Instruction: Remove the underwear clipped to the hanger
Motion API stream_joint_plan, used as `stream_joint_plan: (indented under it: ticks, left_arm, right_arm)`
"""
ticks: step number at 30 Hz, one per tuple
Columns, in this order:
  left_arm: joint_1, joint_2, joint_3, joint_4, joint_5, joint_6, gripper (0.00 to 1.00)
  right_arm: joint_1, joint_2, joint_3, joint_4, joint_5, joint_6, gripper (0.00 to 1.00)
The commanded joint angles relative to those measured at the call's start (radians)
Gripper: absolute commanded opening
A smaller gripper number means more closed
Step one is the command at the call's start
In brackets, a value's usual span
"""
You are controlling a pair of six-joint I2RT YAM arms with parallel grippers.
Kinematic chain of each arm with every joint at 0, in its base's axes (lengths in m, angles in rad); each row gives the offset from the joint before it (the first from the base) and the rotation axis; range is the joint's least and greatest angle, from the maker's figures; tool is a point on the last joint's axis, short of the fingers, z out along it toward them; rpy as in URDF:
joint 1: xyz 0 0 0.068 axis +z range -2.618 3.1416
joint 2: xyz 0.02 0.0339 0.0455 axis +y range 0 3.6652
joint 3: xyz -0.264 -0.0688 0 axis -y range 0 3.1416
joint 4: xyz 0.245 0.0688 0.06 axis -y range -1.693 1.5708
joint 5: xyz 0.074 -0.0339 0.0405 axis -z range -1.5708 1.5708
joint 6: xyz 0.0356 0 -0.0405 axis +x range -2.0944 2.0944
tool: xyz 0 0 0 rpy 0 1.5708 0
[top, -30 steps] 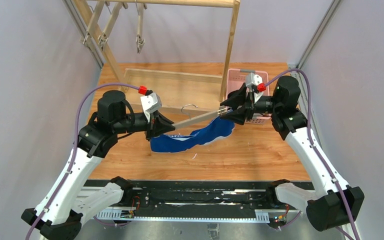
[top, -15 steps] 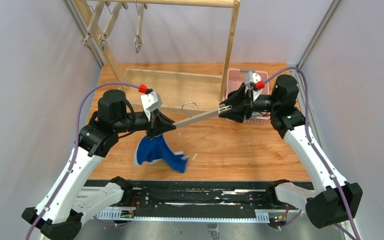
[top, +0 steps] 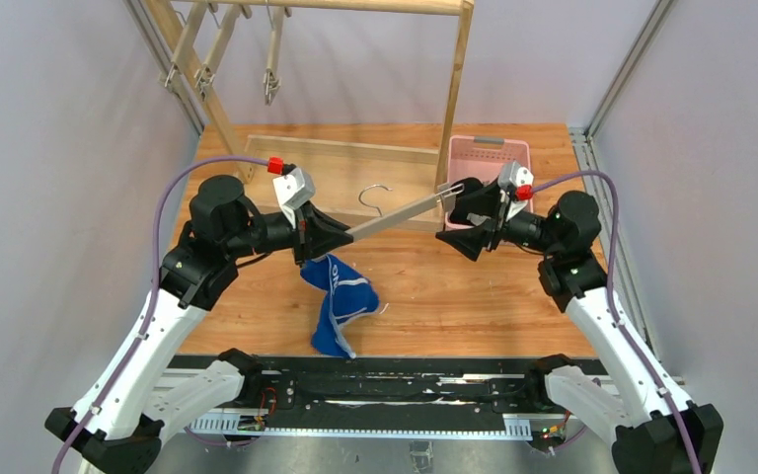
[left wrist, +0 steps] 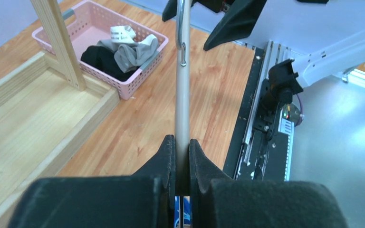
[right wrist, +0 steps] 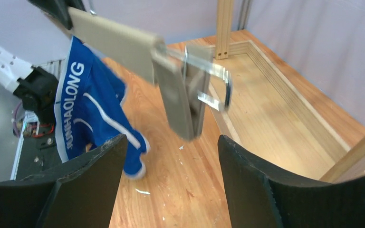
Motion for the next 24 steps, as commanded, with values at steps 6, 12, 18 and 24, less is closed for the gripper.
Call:
stream_joint_plan:
  ticks: [6,12,18,24]
  left_arm:
    - [-0.005,-0.049,-0.165,0.430,-0.032,-0.260,0.00]
    - [-0.005,-0.069,-0.277,0.614,-0.079,-0.401,0.00]
    - [-0.006,-0.084,-0.367,0.828,-0.100,-0.566,0.00]
    - [-0.026,-0.063,-0.405,0.950,-0.103,-0.642,0.00]
  right_arm:
    - [0.010,-0.079,-0.277,0.576,0.204,0.413,0.71]
    - [0.023,-0.031,-0.359,0.914,0.315,0.553,0.68]
    - [0.030,0.145,-0.349,1.286,0.353,0.715,0.68]
    - [0.117,0.235,-0.259,1.297,0.340,0.680,0.66]
